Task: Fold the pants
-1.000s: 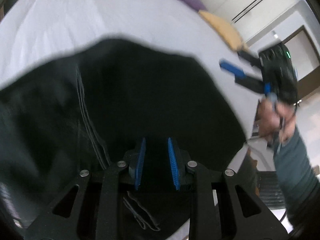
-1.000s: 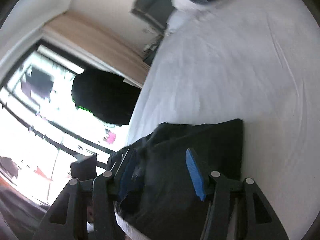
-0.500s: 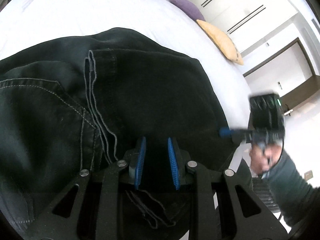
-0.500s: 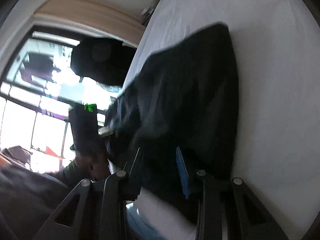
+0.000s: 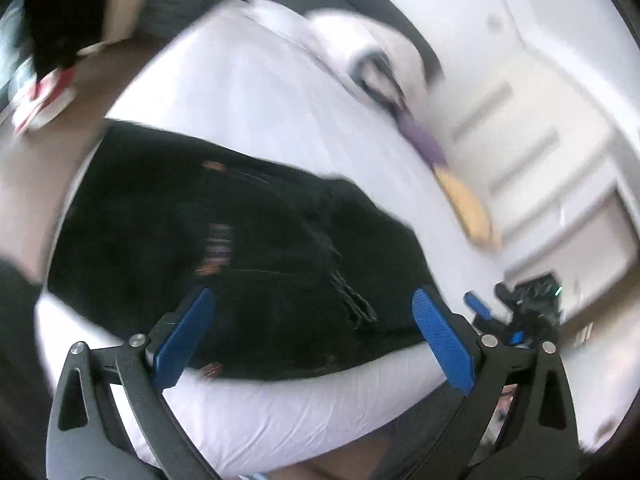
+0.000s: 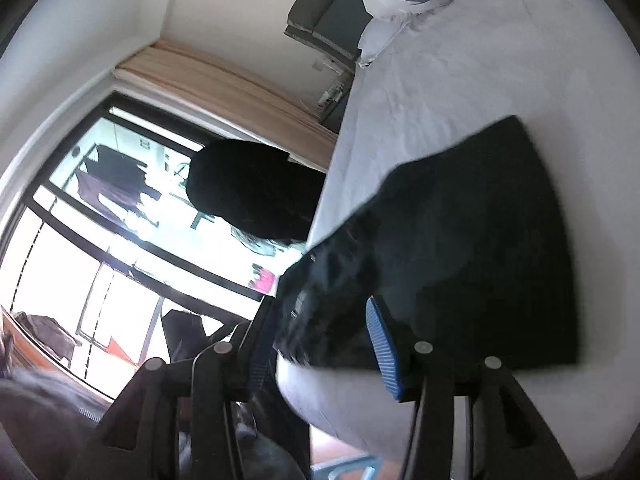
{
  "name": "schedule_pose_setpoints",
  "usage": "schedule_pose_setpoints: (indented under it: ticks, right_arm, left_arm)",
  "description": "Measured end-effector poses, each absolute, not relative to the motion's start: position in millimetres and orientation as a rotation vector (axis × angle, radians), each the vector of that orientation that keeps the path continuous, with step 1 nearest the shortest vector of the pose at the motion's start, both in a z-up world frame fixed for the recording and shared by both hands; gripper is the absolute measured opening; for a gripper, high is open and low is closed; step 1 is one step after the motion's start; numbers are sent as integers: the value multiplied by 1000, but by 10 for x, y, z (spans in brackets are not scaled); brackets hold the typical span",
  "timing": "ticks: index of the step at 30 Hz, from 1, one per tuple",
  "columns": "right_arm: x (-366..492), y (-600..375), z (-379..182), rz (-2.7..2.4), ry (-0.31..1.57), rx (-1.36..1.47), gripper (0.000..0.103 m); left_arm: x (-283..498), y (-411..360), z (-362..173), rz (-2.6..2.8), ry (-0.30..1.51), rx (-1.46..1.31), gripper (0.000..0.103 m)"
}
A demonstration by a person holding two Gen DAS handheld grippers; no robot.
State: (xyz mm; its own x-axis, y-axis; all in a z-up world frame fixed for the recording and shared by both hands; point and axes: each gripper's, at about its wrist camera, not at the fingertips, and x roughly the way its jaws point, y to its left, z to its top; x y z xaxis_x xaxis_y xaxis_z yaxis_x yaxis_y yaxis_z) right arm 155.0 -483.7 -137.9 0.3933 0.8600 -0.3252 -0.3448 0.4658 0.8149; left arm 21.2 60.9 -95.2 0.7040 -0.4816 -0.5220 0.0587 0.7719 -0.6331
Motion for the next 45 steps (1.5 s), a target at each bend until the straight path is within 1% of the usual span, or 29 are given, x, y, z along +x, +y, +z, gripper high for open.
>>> schedule_pose_setpoints:
  ticks: [3,8,11,15,18,21,23,24,25,26,27,28,29,30,32,35,38,40,43,45]
  right_arm:
    - [1765,-4511,-1352,868,824,763,50]
    - [1955,-4173,-1476,854,844,843,50]
    - [1944,-4069,-1510,858,854,860,50]
    - [1874,-4075,-1522,857,868,862,50]
    - [1882,-4137,-1546,850,857,896,50]
    - [1903,-4178,-1575,847,855,914,50]
    - [1916,-4186,-1576,854,859,911,50]
    - [1936,-4170,-1578,864,863,910,50]
    - [1954,-4156,-1584,869,867,906,50]
    - [1969,-4148,-1611,867,874,897,50]
    - [1988,-4137,-1615,868,881,892,50]
    - [2023,-4117,-1624,868,891,888,50]
    - [2050,-4103,-1629,866,900,880,50]
    - [2089,-4079,-1638,861,913,869,50]
    - [2178,-4015,-1660,851,946,845,50]
    - [2303,-3892,-1727,791,1038,755,50]
    - [2394,-3788,-1874,696,1141,664,50]
    - [2416,-3732,-2008,638,1200,600,35]
    - [2389,-3733,-2049,628,1193,593,33]
    - [2364,-3727,-2065,627,1186,583,33]
  left_arm:
    - [3,1075,-1013,-211,679,-733,101]
    - [5,1666,-1423,-78,739,-1011,101]
    - [102,1869,-1576,-54,757,-1047,101]
    - [228,1958,-1798,-48,748,-1156,99]
    - [238,1976,-1879,-61,738,-1187,99]
    - [359,1914,-1995,-97,721,-1217,89]
    - [411,1903,-2044,-104,723,-1259,75]
    - [423,1924,-2097,-103,720,-1284,72]
    - [455,1940,-2162,-104,720,-1309,61]
    - [452,1958,-2239,-98,725,-1336,47]
    - [445,1977,-2295,-94,730,-1358,42]
    - [460,1999,-2344,-94,734,-1383,32]
    - [456,2034,-2386,-92,737,-1401,28]
    - [454,2058,-2428,-96,737,-1424,27]
    - [482,2074,-2460,-102,739,-1433,20]
    - [429,2092,-2381,-105,742,-1364,16]
    - [449,2062,-2294,-109,737,-1311,15]
    - [438,2050,-2213,-115,732,-1284,14]
    - [445,2007,-2008,-127,726,-1224,13]
    - [482,1924,-1766,-150,707,-1150,13]
